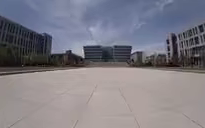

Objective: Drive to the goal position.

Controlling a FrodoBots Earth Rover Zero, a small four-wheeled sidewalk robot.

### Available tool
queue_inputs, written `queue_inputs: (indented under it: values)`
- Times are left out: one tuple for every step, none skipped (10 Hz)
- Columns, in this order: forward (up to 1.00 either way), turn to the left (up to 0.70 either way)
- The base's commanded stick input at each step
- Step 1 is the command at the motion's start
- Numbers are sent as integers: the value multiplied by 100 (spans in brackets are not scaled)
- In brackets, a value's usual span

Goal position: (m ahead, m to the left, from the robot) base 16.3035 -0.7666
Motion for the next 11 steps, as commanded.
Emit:
queue_inputs:
  values:
    - [70, 0]
    - [70, 0]
    - [70, 0]
    - [70, 0]
    - [70, 0]
    - [70, 0]
    - [70, 0]
    - [70, 0]
    - [70, 0]
    - [70, 0]
    - [70, 0]
